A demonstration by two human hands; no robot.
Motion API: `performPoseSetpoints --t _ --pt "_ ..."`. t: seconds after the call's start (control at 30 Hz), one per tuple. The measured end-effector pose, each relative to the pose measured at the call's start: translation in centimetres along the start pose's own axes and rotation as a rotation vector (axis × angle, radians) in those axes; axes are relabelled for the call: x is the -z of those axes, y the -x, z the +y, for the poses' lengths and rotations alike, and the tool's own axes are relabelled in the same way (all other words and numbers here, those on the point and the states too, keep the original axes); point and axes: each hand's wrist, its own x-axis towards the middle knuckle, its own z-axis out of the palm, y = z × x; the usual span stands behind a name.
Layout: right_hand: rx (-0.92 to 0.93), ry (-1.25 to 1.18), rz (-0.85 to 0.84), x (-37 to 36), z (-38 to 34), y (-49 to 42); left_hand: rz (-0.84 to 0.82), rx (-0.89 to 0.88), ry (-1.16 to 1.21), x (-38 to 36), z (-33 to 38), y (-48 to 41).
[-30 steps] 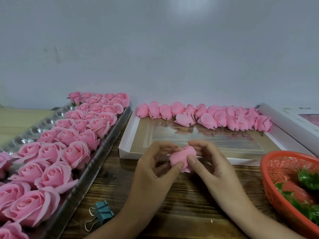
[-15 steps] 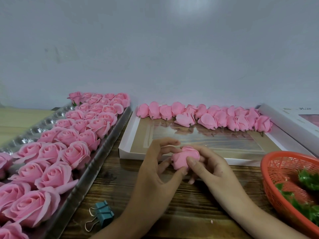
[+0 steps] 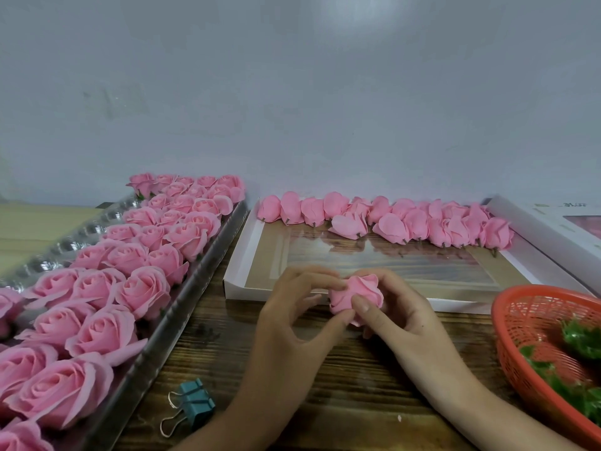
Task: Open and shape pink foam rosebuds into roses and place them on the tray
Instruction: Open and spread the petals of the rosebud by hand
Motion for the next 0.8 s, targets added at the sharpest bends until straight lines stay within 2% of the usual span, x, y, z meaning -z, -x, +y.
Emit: performPoseSetpoints --t 0.27,0.6,0.73,0.8 --pt "0.003 -0.049 0.007 -0.2 -0.1 0.0 0.027 0.116 0.084 0.2 -0.2 0.1" --pt "0.006 0.089 0.021 -0.1 -0.2 0.1 0.068 0.251 0.075 0.0 -0.7 0.2" --pt "0.009 0.111 0.036 -0.1 -0.3 0.1 -0.053 0.366 0.017 -0.2 -1.2 0.3" --pt "0.014 0.137 0.029 -0.2 -0.5 0.2 -0.136 0.364 -0.02 -0.3 -1.4 0.5"
